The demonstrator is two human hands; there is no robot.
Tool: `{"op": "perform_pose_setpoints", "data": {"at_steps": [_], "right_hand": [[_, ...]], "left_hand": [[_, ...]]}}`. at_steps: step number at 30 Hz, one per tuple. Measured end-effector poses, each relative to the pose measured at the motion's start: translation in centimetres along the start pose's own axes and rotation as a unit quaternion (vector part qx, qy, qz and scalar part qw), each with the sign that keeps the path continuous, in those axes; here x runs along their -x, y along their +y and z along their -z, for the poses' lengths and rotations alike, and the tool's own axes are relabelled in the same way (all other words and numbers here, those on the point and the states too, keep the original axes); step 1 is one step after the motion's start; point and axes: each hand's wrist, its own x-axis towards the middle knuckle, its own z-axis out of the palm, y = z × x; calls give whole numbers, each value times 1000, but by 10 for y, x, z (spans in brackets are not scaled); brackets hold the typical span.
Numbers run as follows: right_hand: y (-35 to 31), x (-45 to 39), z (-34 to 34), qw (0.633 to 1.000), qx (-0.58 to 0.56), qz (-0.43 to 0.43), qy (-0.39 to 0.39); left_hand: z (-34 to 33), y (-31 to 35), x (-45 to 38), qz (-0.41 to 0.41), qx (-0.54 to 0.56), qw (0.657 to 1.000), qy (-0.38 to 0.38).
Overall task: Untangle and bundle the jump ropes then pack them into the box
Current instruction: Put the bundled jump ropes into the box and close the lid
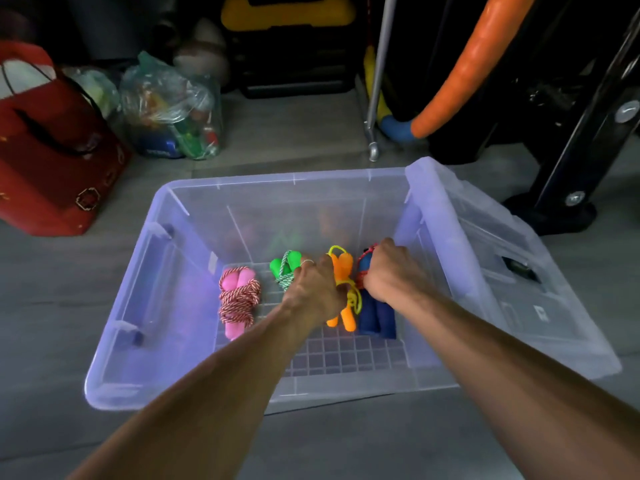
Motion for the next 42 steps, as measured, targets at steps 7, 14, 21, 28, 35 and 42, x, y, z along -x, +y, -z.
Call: {"op": "perform_pose_setpoints", "data": {"at_steps": [7, 14, 21, 28, 35, 42], "right_hand": [[-27, 26, 18, 962, -207, 178, -18], [-99, 130, 12, 886, -317, 325, -97], [-162, 227, -63, 849, -293, 380, -220], [-206, 301, -182, 857, -175, 364, -320], [-234, 345, -279, 863, -53, 343, -367], [-247, 367, -307, 857, 39, 319, -404]], "left_hand": [[70, -32, 74, -42, 146, 978, 139], [120, -109, 215, -40, 217, 950, 222], [85, -224, 333, 125, 263, 922, 256], [10, -317, 416, 276, 360, 851, 267], [-45, -377, 468, 441, 300, 771, 348], [-71, -403, 456, 495, 424, 713, 258]]}}
